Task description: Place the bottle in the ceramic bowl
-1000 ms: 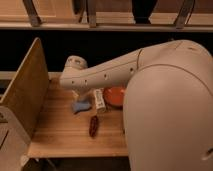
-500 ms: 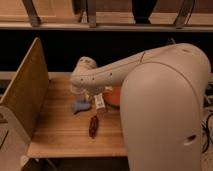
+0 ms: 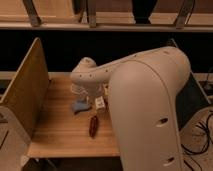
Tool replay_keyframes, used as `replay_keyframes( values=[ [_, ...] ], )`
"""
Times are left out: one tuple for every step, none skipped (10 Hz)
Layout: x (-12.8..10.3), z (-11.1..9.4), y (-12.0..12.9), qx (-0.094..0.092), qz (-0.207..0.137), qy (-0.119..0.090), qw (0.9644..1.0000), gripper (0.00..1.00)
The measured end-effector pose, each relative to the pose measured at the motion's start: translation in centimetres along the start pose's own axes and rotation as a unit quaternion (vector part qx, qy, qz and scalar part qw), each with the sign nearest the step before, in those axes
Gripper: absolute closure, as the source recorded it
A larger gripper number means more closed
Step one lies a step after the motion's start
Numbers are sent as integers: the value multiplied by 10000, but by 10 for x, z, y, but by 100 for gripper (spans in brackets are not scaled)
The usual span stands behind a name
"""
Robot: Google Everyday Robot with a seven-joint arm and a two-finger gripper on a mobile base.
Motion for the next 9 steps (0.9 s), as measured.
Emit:
replay_keyframes(
  values=[
    [1,0,2,-11,-15,32,10000,20],
    [1,0,1,-10,-13,33,10000,20],
    [1,0,0,-9,-6,35,10000,20],
    [1,0,2,-16,-17,31,10000,20],
    [1,2,2,-55,12,51,10000,20],
    [1,16,2,-221,155,175,9995,20],
    [1,28,0,-367,289,291,9985,20],
    [0,41,0,-497,394,404,9972,20],
    [-1,49,0,-598,456,494,9959,20]
  ],
)
